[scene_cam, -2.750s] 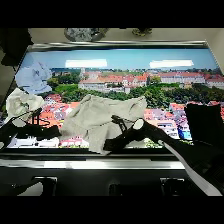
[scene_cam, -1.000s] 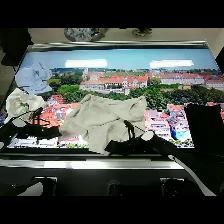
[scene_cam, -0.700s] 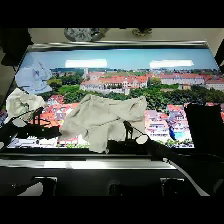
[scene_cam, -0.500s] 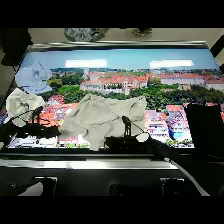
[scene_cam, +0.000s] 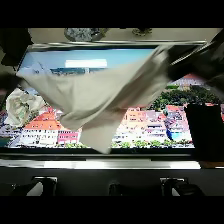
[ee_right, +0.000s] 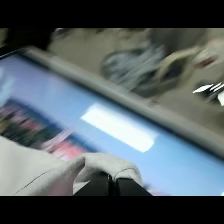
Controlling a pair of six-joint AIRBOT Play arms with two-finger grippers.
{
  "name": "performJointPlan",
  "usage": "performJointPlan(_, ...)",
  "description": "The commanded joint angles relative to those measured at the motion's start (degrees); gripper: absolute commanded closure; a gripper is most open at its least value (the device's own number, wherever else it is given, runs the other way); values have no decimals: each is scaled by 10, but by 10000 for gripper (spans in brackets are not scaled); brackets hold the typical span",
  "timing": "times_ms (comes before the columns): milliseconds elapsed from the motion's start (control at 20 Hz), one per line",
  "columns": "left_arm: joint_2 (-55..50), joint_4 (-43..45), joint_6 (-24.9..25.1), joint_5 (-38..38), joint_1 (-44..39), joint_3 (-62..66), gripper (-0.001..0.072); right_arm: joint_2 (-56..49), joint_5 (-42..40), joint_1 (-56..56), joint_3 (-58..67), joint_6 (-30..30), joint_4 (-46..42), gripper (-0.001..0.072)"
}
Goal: Fold the shirts.
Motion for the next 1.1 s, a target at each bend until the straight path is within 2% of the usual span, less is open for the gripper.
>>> performJointPlan(0, 43, 0, -37, 59, 0, 213, 671, 49, 13, -87, 182, 32, -182, 673)
performJointPlan(150, 44, 21, -82, 62, 0, 327, 671, 49, 27, -95, 246, 50, -237, 672)
performJointPlan(400, 44, 66, -108, 46, 0, 377, 671, 49, 54, -95, 272, 153, -335, 672)
performJointPlan(550, 27, 105, -108, -50, 0, 372, 671, 23, 159, -95, 272, 181, -374, 673)
performJointPlan(650, -2, 122, -108, -134, 0, 344, 671, -34, 230, -95, 272, 217, -388, 673)
performJointPlan(800, -57, 121, -98, -216, -2, 227, 670, -171, 261, -95, 272, 202, -293, 673)
performJointPlan(900, -96, 121, -78, -217, -5, 110, 670, -281, 248, -95, 272, 191, -191, 672)
performJointPlan(1050, -182, 119, -69, -171, -4, -18, 670, -431, 190, -95, 272, 188, -66, 671)
